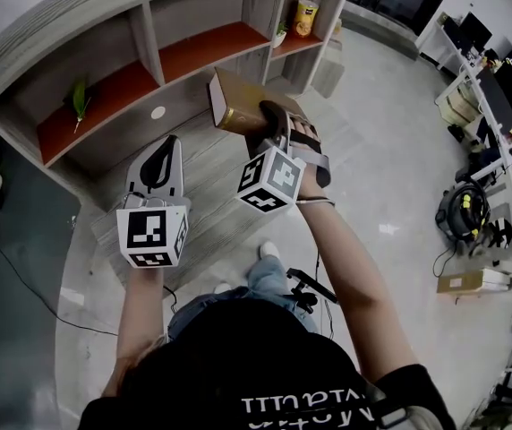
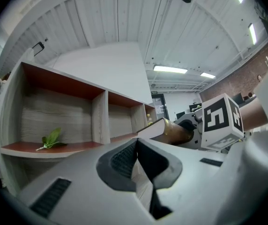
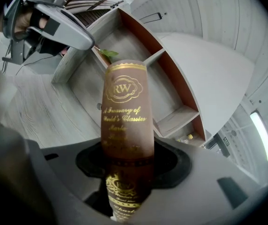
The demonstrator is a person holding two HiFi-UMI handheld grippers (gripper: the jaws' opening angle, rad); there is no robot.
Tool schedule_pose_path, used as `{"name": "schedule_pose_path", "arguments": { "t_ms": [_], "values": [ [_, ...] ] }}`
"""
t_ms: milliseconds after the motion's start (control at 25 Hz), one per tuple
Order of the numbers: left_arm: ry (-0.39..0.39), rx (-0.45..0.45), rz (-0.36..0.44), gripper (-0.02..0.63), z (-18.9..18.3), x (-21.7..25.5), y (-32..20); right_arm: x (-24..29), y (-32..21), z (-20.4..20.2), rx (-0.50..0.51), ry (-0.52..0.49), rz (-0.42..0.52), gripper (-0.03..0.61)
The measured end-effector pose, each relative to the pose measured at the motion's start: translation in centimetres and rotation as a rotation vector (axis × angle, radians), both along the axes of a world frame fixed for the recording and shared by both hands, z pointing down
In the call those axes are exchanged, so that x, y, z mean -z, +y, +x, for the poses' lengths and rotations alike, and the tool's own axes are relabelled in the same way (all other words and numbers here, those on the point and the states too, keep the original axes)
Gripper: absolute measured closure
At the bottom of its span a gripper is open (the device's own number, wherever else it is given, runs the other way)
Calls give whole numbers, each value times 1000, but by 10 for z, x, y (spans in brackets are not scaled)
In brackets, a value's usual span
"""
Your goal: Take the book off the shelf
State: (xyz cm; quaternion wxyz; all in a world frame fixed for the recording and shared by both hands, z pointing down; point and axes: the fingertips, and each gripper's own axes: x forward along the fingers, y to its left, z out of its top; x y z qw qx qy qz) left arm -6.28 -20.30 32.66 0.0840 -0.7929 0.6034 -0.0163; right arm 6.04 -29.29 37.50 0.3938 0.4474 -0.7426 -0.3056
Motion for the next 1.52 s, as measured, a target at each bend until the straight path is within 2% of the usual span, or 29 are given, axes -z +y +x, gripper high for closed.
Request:
{"name": "schedule_pose_path", "arguments": {
  "t_ms": [360, 800, 960, 1240, 1520],
  "values": [
    [11, -1, -6, 601, 1, -3, -9, -17, -3, 20, -89, -111, -80, 348],
    [19, 12, -13, 601, 4, -8, -13, -46, -1, 36, -181, -325, -257, 348],
    [28, 35, -16, 601, 0, -9, -13, -56, -1, 32, -188, -409, -337, 348],
    [58, 92, -23, 601, -9, -14, -17, -68, -6, 22, -180, -471, -422, 348],
    [76, 145, -30, 601, -14, -18, -26, -72, -15, 20, -167, -554, -461, 348]
  ]
}}
